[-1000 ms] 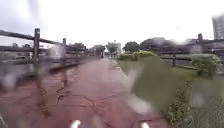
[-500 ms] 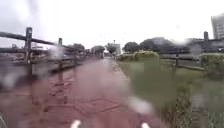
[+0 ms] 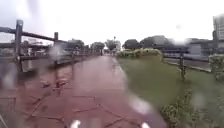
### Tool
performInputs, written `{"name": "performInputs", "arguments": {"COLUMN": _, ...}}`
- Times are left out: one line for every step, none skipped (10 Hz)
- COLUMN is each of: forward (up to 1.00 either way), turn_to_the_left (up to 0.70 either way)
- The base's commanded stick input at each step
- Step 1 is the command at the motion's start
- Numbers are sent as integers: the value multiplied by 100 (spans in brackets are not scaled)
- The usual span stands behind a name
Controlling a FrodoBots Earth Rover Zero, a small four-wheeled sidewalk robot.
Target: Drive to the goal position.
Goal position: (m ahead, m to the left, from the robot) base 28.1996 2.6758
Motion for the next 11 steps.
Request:
{"name": "performInputs", "arguments": {"forward": 70, "turn_to_the_left": 0}}
{"name": "performInputs", "arguments": {"forward": 70, "turn_to_the_left": 0}}
{"name": "performInputs", "arguments": {"forward": 70, "turn_to_the_left": 0}}
{"name": "performInputs", "arguments": {"forward": 70, "turn_to_the_left": 0}}
{"name": "performInputs", "arguments": {"forward": 70, "turn_to_the_left": 0}}
{"name": "performInputs", "arguments": {"forward": 70, "turn_to_the_left": 0}}
{"name": "performInputs", "arguments": {"forward": 70, "turn_to_the_left": 0}}
{"name": "performInputs", "arguments": {"forward": 70, "turn_to_the_left": 0}}
{"name": "performInputs", "arguments": {"forward": 70, "turn_to_the_left": 0}}
{"name": "performInputs", "arguments": {"forward": 70, "turn_to_the_left": 0}}
{"name": "performInputs", "arguments": {"forward": 70, "turn_to_the_left": 0}}
